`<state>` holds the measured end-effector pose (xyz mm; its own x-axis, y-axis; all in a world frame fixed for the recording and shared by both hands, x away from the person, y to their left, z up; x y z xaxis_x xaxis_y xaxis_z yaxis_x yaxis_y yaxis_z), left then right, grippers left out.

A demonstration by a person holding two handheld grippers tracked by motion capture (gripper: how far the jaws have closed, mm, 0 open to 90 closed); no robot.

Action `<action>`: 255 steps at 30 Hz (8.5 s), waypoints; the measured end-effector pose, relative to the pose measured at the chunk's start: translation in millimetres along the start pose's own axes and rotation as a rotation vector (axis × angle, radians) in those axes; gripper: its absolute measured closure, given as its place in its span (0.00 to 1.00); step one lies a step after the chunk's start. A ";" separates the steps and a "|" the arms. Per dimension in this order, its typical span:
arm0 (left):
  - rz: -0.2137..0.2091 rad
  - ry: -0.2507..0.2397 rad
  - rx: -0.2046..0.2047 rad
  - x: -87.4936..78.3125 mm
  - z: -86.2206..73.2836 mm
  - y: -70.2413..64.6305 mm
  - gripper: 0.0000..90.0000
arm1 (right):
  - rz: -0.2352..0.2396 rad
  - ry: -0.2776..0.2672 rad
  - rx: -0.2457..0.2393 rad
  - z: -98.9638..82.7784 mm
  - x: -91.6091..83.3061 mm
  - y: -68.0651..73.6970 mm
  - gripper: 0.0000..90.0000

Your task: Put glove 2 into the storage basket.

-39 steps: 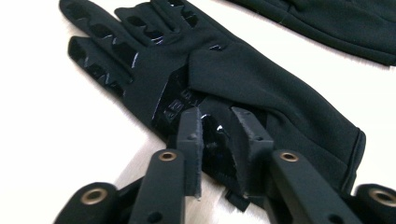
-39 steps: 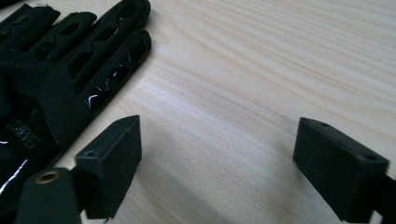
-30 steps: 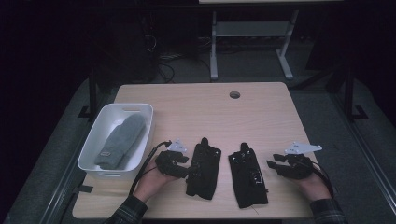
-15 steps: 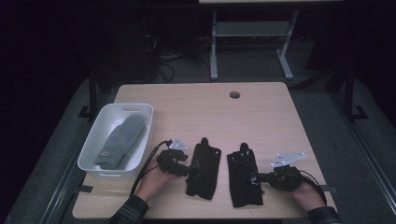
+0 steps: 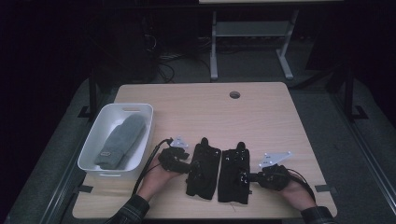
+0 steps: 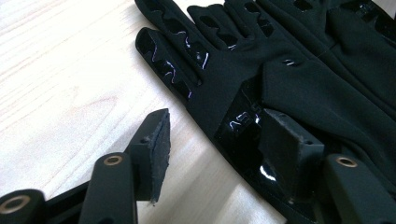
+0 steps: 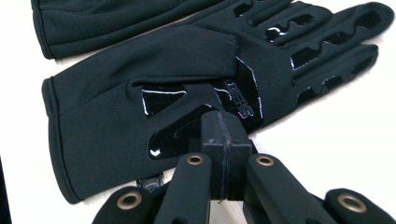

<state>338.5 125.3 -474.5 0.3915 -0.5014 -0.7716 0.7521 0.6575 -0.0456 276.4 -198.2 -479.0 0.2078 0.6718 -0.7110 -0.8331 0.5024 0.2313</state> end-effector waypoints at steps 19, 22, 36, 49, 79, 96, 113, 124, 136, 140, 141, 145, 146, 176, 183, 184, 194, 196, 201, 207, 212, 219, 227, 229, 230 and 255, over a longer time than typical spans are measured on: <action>-0.040 -0.025 -0.095 1.0 6.5 -3.2 0.96 | -0.061 -0.029 0.041 -3.1 -7.5 -14.0 1.00; -0.078 -0.053 -0.122 -6.2 11.1 -3.4 0.96 | -0.051 -0.016 0.035 -3.1 -4.8 -13.7 1.00; -0.177 -0.103 -0.124 -22.6 30.6 -10.7 0.96 | -0.032 -0.006 0.010 7.3 7.4 -10.4 1.00; -0.267 -0.128 -0.102 -18.2 54.2 -27.3 0.96 | -0.007 -0.003 -0.016 20.8 22.3 -6.6 1.00; -0.345 -0.042 0.052 32.8 56.8 -94.6 0.99 | -0.196 -0.109 0.066 14.5 -5.7 -47.6 0.47; -0.214 0.077 0.152 18.4 32.3 -79.1 0.99 | -0.323 -0.119 0.126 -1.0 -14.3 -74.6 0.23; -0.149 0.064 0.151 -8.3 19.2 -46.9 0.94 | -0.351 -0.096 0.148 -6.5 -13.1 -81.4 0.17; -0.112 0.002 0.197 -20.2 38.3 -26.5 0.40 | -0.322 -0.122 0.155 -9.7 -11.6 -83.5 0.15; -0.110 -0.023 0.232 8.6 56.6 -21.6 0.15 | -0.321 -0.122 0.156 -9.3 -11.4 -83.9 0.15; -0.086 -0.004 0.260 20.8 56.3 -24.3 0.14 | -0.322 -0.122 0.157 -9.1 -11.2 -84.0 0.15; -0.081 0.005 0.267 23.5 55.6 -25.2 0.15 | -0.322 -0.122 0.157 -9.1 -11.2 -83.9 0.15; -0.064 0.048 0.305 32.6 52.4 -27.8 0.14 | -0.323 -0.122 0.157 -9.1 -11.2 -83.9 0.15; -0.065 0.046 0.297 34.9 51.2 -28.4 0.14 | -0.322 -0.122 0.157 -9.1 -11.2 -83.9 0.15; -0.170 0.080 0.233 32.2 46.7 -27.7 0.72 | -0.322 -0.122 0.155 -8.5 -10.4 -83.3 0.15; -0.170 0.076 0.198 9.4 55.0 -22.8 0.72 | -0.322 -0.122 0.156 -8.4 -10.4 -83.3 0.15; -0.174 0.075 0.184 5.5 56.2 -22.3 0.72 | -0.322 -0.122 0.156 -8.5 -10.4 -83.2 0.15; -0.137 0.051 0.131 -34.2 67.3 -4.7 0.72 | -0.326 -0.121 0.159 -8.7 -10.4 -82.7 0.15; -0.122 0.048 0.122 -41.0 68.6 -0.5 0.72 | -0.326 -0.121 0.159 -8.7 -10.4 -82.7 0.15; -0.098 0.028 0.098 -57.0 71.1 9.3 0.72 | -0.325 -0.122 0.159 -8.7 -10.4 -82.7 0.15; -0.077 0.025 0.086 -74.2 72.9 21.5 0.72 | -0.326 -0.121 0.160 -8.7 -10.4 -82.6 0.15; -0.050 0.014 0.051 -87.4 73.4 33.7 0.72 | -0.326 -0.121 0.159 -8.7 -10.4 -82.6 0.15; -0.010 -0.002 0.015 -108.6 70.1 54.5 0.72 | -0.325 -0.121 0.159 -8.6 -10.4 -82.7 0.15; 0.065 -0.017 -0.051 -133.6 58.2 82.9 0.72 | -0.325 -0.122 0.159 -8.7 -10.4 -82.7 0.15; 0.082 -0.020 -0.065 -139.4 54.8 89.6 0.72 | -0.326 -0.123 0.159 -8.7 -10.3 -82.7 0.15; 0.091 -0.021 -0.073 -142.1 53.0 92.9 0.72 | -0.326 -0.123 0.159 -8.7 -10.2 -82.7 0.15; 0.294 0.020 -0.321 -178.6 -13.0 171.1 0.72 | -0.325 -0.121 0.161 -8.6 -10.3 -82.5 0.15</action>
<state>390.4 334.6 -352.8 0.5516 -0.2572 -0.7935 0.4057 0.9139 -0.0142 338.6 -251.3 -496.5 0.5148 0.5184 -0.6829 -0.6246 0.7724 0.1155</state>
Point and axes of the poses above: each handheld gripper's, and its own axes: x roughly forward along the jaws, z roughly out of its top, y roughly to its left, the point moved 2 cm from there along x, roughly forward along the jaws, and after that the axes turned 7 degrees about z, right-handed, at the moved point
